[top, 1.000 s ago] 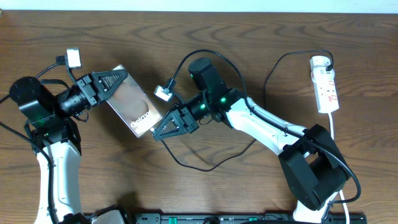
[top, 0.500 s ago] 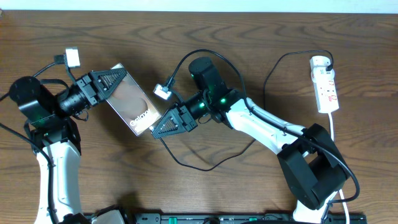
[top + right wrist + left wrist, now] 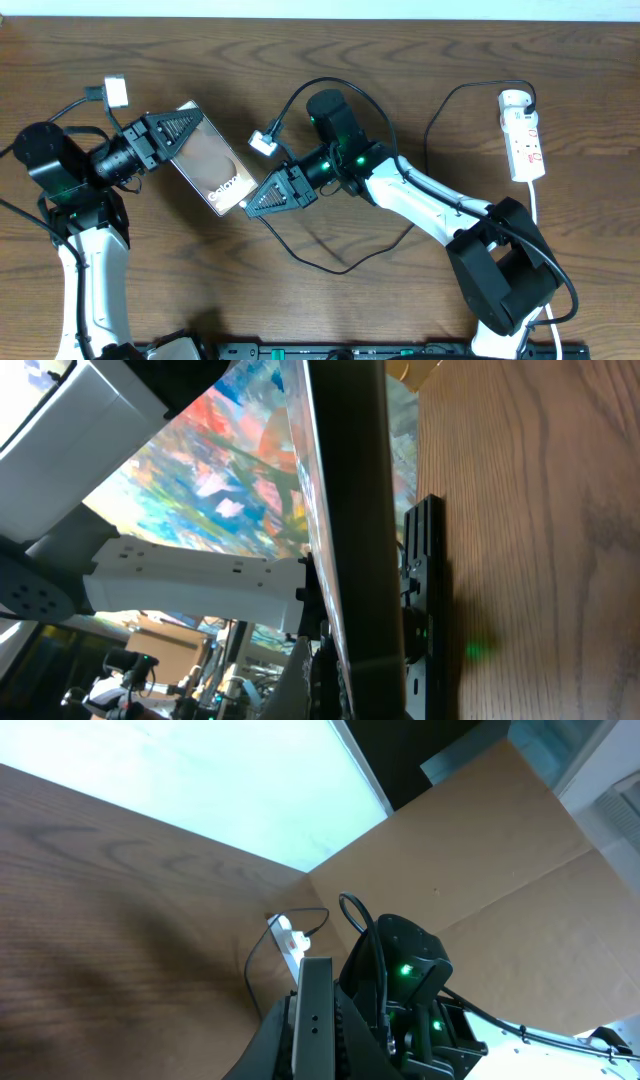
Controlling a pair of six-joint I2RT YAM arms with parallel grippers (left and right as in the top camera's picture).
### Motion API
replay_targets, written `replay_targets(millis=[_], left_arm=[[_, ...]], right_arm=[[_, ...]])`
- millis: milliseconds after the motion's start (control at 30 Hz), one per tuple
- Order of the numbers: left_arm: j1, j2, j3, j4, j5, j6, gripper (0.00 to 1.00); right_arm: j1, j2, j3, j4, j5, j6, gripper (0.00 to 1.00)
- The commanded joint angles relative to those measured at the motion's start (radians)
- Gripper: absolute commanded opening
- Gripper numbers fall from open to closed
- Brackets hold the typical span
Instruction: Plug charger to phone and switch on socket
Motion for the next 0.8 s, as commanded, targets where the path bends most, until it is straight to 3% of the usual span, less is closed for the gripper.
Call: replay_targets(millis=[0,767], left_arm=[[-0.025,0.0,-0.007,-0.01,0.129,0.031,0.07],[0.002,0.0,-0.007,-0.009,0.061,0.024,0.07]], right_arm=[[-0.015,-0.014,0.039,0.032,0.068,0.007,0.01],[-0.019,-0.014,0.039,0.028,0.058,0.006,0.01]])
